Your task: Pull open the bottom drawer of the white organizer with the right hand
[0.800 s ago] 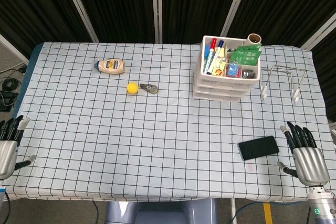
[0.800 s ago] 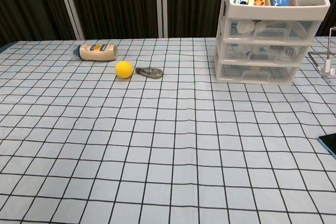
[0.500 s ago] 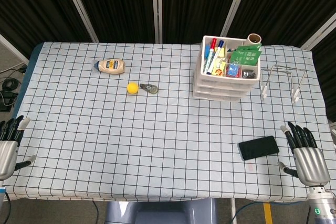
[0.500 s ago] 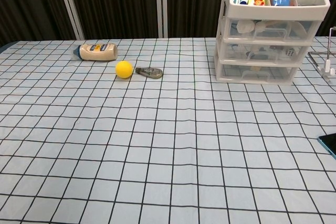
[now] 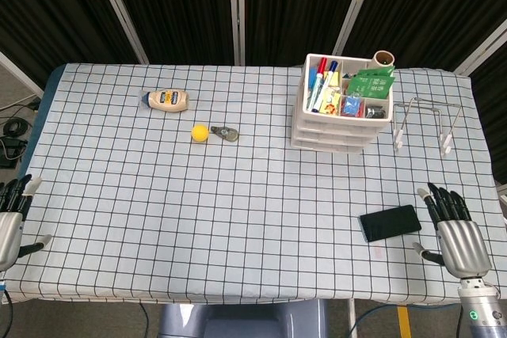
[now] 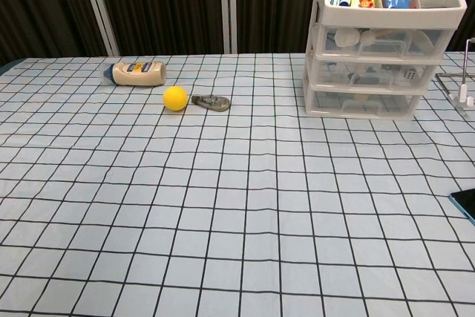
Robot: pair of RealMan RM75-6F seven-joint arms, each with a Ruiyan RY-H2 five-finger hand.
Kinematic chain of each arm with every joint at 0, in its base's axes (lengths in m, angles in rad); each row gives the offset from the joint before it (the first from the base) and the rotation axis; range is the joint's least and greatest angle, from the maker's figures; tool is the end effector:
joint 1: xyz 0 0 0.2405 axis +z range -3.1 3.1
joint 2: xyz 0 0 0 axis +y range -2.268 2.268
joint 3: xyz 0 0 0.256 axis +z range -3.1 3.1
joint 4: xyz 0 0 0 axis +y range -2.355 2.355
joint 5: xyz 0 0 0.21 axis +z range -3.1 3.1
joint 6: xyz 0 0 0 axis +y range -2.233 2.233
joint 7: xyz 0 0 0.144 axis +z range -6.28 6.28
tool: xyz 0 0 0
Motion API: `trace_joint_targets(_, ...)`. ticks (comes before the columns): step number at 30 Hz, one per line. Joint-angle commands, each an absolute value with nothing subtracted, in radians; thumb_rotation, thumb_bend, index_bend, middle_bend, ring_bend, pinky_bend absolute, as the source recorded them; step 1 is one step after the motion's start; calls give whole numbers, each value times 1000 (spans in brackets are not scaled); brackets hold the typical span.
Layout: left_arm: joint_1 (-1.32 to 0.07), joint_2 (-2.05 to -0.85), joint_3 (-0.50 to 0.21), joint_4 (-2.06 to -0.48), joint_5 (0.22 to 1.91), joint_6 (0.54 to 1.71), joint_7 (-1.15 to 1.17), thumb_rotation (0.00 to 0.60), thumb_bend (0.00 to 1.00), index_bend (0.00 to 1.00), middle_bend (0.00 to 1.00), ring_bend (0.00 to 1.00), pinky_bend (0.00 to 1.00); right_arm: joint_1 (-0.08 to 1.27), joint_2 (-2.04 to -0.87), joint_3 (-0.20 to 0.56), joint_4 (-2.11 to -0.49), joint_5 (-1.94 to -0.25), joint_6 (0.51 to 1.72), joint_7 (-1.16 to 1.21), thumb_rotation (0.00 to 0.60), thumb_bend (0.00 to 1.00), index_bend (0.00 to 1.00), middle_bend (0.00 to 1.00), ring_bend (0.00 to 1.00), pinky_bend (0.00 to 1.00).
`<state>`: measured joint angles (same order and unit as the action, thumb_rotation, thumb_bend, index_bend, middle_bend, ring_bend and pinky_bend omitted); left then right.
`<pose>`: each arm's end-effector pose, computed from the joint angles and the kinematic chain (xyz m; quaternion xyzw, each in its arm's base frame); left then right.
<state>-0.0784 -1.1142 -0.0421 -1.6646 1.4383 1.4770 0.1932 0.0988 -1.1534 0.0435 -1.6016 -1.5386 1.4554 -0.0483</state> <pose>-0.3112 0.1763 0.1567 -0.6070 -0.3652 -0.3270 0.6255 -0.3045 -0.1836 0.1420 0.6204 -0.3777 0.3824 0.5712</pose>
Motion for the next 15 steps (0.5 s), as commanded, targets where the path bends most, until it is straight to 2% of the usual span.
trace_joint_targets(1,-72,-1112,-45,-1664,1444,1493,176,600,0,0,0,0,0,103,-1204,79,-1570,-1559,1517,2,600,61,163,341,315,425)
trace_joint_targets(3,-68,-1113,-48,-1662,1448,1506,166,600,0,0,0,0,0,106,-1246,104,-1544,-1565,1559,42,600,80,182,571,554,655)
trace_joint_targets(6,-63,-1116,-53,-1656,1456,1525,149,600,1,0,0,0,0,123,-1275,129,-1552,-1551,1555,118,600,137,179,779,761,821)
trace_joint_targets(9,-60,-1117,-57,-1649,1463,1538,131,600,3,0,0,0,0,162,-1253,139,-1646,-1520,1469,210,600,266,125,879,867,901)
trace_joint_targets(12,-57,-1120,-60,-1641,1468,1549,114,600,6,0,0,0,0,225,-1219,154,-1766,-1445,1313,315,600,357,77,911,905,928)
trace_joint_targets(15,-53,-1120,-60,-1636,1476,1558,101,600,6,0,0,0,0,300,-1200,185,-1854,-1339,1136,440,600,401,61,918,915,935)
